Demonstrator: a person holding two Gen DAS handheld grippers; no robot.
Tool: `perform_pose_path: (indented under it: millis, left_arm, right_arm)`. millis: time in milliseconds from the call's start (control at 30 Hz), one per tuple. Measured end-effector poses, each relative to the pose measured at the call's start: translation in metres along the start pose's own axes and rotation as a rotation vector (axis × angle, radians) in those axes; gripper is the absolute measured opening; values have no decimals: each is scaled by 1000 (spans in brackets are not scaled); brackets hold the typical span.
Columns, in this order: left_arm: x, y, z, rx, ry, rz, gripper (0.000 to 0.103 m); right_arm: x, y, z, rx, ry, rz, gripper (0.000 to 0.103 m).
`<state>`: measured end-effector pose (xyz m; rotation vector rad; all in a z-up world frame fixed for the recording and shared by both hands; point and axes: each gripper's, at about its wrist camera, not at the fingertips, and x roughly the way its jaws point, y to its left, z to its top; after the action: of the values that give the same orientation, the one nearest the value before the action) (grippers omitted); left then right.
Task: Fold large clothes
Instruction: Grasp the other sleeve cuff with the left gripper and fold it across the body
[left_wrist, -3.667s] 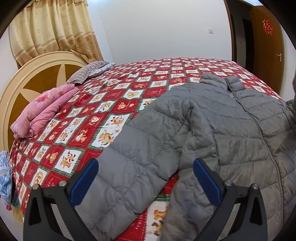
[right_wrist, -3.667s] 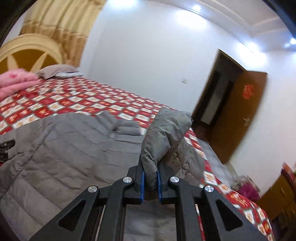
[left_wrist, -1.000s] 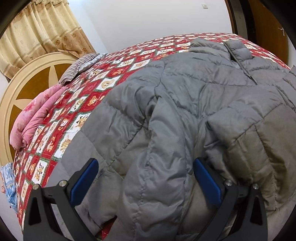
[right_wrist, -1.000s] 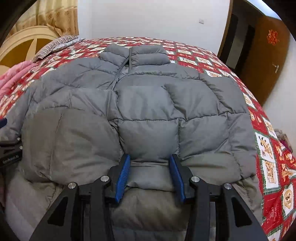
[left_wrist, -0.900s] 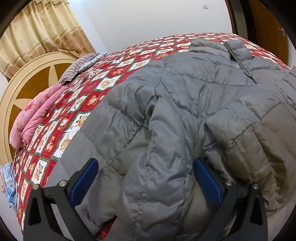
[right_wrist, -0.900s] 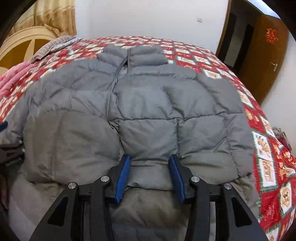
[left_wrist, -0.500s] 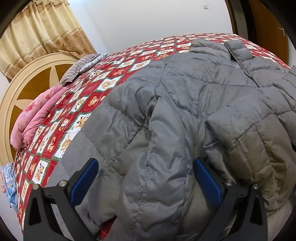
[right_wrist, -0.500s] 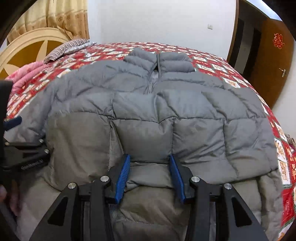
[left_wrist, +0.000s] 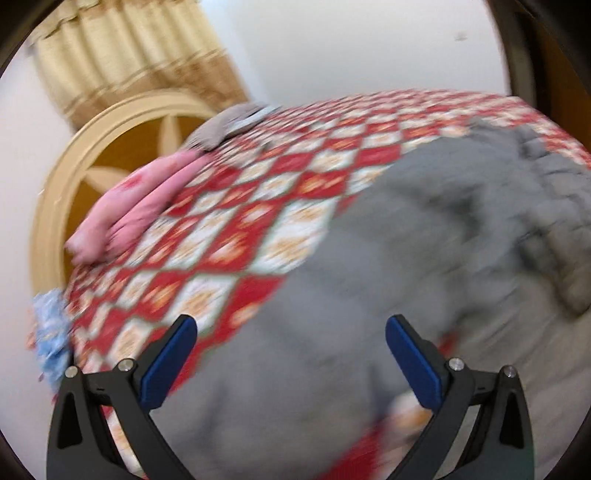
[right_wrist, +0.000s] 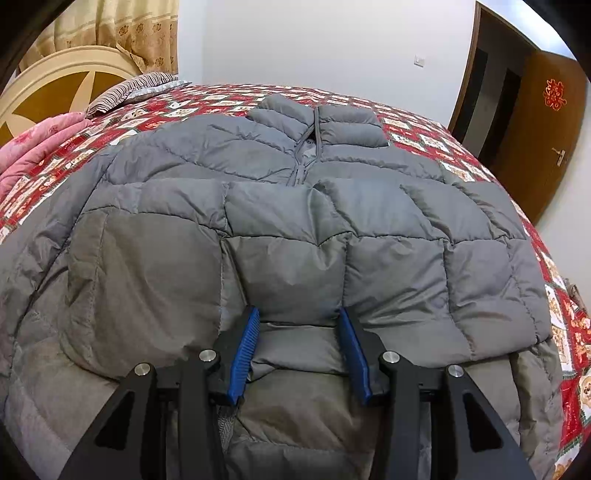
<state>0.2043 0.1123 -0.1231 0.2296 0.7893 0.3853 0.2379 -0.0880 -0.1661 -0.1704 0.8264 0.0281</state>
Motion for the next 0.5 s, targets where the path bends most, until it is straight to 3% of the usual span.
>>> perform_pose_path:
  millis: [100, 200, 300, 367, 433, 500]
  left_arm:
    - [12, 40, -30, -56, 66, 73, 103]
    - [23, 68, -57, -190, 171, -16, 103]
    - [21, 70, -73, -261, 202, -114, 102]
    - [20, 64, -77, -262, 199, -174, 92]
    - [24, 56, -74, -259, 192, -238, 56]
    - [30, 57, -66, -270, 172, -265, 36]
  right_arm:
    - [-2, 6, -1, -25, -7, -33, 47]
    - [-4, 11, -1, -52, -13, -67, 47]
    - [-10, 11, -3, -64, -14, -71, 48]
    - [-19, 12, -7, -77, -22, -67, 48]
    - [-31, 14, -12, -98, -35, -62, 49]
    - [-45, 14, -18, -125, -54, -49, 51]
